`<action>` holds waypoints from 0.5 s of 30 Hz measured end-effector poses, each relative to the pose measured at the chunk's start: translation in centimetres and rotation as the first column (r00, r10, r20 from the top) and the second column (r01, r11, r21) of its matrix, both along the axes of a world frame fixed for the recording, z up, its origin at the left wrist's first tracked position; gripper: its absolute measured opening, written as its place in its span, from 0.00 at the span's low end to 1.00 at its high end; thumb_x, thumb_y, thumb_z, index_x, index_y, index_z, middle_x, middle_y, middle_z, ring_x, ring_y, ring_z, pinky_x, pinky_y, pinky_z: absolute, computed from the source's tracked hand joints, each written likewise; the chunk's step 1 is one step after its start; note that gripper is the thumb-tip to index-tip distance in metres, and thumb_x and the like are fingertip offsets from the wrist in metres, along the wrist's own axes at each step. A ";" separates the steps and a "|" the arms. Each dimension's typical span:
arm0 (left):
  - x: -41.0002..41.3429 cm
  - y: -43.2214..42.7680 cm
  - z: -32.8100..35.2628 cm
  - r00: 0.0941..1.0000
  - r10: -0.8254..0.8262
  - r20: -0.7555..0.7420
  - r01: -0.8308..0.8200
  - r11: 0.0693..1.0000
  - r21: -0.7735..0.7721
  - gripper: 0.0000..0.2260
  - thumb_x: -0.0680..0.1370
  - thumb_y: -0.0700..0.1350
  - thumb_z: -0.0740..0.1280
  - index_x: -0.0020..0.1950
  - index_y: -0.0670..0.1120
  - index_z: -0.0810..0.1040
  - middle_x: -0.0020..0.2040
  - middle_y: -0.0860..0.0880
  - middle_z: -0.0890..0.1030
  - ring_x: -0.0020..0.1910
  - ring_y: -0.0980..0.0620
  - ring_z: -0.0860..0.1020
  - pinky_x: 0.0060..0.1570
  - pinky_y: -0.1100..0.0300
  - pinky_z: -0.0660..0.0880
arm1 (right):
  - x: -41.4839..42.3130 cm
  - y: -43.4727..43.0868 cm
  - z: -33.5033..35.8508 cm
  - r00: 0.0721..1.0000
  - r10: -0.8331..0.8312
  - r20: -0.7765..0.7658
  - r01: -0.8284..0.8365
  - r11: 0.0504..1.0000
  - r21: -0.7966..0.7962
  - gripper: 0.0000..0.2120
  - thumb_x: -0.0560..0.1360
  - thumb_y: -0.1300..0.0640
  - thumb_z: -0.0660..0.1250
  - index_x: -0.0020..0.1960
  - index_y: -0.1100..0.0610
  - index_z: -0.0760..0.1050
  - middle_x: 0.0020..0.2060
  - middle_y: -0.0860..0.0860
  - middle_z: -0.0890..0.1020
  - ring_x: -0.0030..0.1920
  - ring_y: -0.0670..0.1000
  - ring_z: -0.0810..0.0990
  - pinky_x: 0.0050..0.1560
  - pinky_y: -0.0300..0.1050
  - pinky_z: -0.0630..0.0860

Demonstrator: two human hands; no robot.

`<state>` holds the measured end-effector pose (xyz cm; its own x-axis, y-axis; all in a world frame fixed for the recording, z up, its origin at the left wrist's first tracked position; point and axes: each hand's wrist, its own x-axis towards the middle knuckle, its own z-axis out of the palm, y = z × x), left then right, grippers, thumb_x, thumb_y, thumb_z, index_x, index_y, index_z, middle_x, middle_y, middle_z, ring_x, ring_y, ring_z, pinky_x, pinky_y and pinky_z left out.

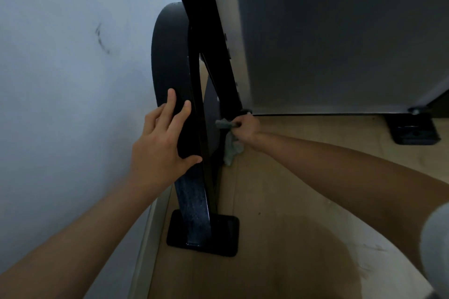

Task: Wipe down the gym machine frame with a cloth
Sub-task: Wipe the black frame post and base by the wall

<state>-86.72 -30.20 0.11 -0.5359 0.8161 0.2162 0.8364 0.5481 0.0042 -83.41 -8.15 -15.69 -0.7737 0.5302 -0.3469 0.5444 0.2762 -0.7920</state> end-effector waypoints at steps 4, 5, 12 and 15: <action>-0.1 0.0 -0.1 1.000 0.002 0.000 -0.002 1.000 -0.003 0.56 0.57 0.59 0.84 0.80 0.50 0.62 0.83 0.47 0.55 0.73 0.41 0.65 0.50 0.46 0.81 | -0.3 -1.2 0.2 0.908 -0.401 0.121 0.369 0.628 -0.685 0.18 0.80 0.68 0.63 0.69 0.61 0.72 0.60 0.60 0.76 0.62 0.61 0.77 0.36 0.48 0.82; -0.1 0.0 -0.1 1.000 0.002 0.002 -0.002 1.000 0.000 0.56 0.57 0.59 0.84 0.80 0.50 0.62 0.83 0.47 0.55 0.73 0.41 0.65 0.50 0.46 0.81 | -0.3 -1.3 0.3 0.903 -0.410 0.129 0.357 0.549 -0.755 0.18 0.81 0.65 0.63 0.71 0.59 0.70 0.61 0.59 0.75 0.63 0.61 0.76 0.38 0.49 0.82; -0.1 -0.2 -0.2 1.000 0.000 0.014 0.000 1.000 0.001 0.56 0.57 0.59 0.84 0.80 0.51 0.62 0.83 0.48 0.54 0.73 0.43 0.64 0.48 0.47 0.81 | 1.1 -1.8 -0.3 0.928 -0.322 0.186 0.293 0.326 -0.899 0.15 0.83 0.49 0.61 0.68 0.54 0.72 0.63 0.56 0.76 0.61 0.59 0.77 0.45 0.61 0.80; -0.1 -0.2 -0.2 1.000 0.002 0.007 -0.002 1.000 -0.009 0.56 0.57 0.59 0.84 0.80 0.51 0.61 0.83 0.48 0.54 0.72 0.43 0.64 0.47 0.46 0.82 | 2.4 -3.2 -1.1 0.945 -0.262 0.195 0.282 0.354 -0.892 0.07 0.83 0.52 0.62 0.57 0.53 0.75 0.56 0.55 0.77 0.54 0.56 0.77 0.45 0.61 0.80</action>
